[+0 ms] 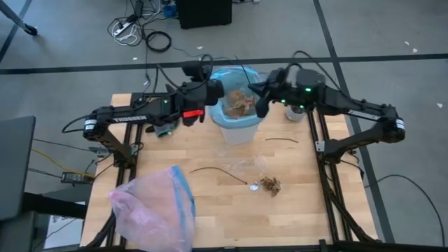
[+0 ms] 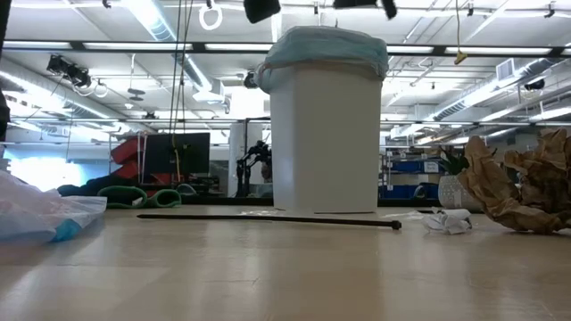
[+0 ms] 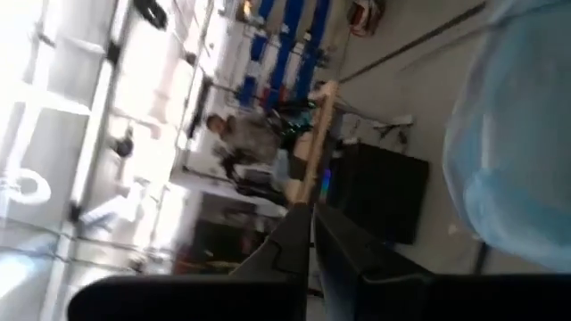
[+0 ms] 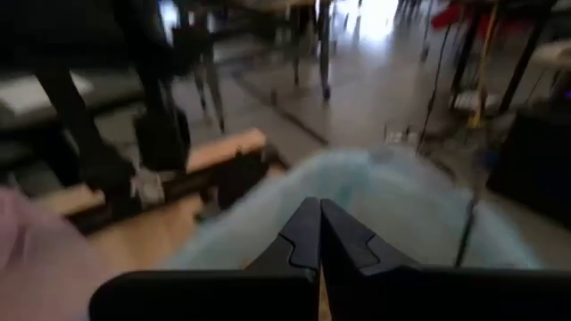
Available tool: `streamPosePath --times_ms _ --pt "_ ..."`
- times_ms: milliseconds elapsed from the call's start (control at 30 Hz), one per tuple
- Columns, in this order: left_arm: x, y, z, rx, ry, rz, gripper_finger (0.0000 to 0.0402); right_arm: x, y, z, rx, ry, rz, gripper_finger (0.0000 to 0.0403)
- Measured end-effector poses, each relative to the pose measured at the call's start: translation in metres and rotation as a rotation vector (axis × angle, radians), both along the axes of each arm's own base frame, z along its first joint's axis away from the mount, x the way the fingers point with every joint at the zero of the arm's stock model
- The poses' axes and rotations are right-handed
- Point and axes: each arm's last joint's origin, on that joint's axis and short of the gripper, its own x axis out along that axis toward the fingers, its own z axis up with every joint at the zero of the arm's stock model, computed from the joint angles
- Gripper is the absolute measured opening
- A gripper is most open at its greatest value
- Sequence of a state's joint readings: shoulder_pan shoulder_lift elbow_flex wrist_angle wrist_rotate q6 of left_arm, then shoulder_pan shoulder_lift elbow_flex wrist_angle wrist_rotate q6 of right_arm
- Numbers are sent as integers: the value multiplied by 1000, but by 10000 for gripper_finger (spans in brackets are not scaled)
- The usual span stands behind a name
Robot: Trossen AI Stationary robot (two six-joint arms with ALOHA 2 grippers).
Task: Place trash/remove bag and relplace
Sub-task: Put the cable tie into the trash bin
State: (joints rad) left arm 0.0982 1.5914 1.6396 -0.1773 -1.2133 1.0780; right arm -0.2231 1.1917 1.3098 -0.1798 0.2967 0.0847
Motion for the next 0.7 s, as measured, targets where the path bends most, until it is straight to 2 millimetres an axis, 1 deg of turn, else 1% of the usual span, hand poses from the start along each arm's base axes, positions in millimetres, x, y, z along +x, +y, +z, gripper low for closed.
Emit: streamPosePath --times_ms 100,167,267,333,400,467,600,700 --pt "-8 -1 -2 -62 -96 3 27 -14 2 10 -38 -31 -84 0" --pt "-11 -2 -8 -132 -163 -29 23 -20 -2 12 -70 -20 -156 0" --pt "-14 1 -20 -309 -281 -94 14 -22 -14 12 -86 -5 -190 0" --pt "-16 6 -28 -483 -365 -143 8 -19 -24 10 -78 -9 -166 0" --pt "-16 10 -33 -662 -434 -203 4 -16 -37 6 -37 -26 -117 0" --pt "-16 11 -35 -789 -470 -261 4 -14 -54 2 30 -62 -50 0" --pt "-18 7 -30 -918 -492 -380 5 -13 -93 -9 186 -124 81 11" --pt "-27 2 -18 -994 -526 -476 5 -13 -124 -19 277 -165 168 35"
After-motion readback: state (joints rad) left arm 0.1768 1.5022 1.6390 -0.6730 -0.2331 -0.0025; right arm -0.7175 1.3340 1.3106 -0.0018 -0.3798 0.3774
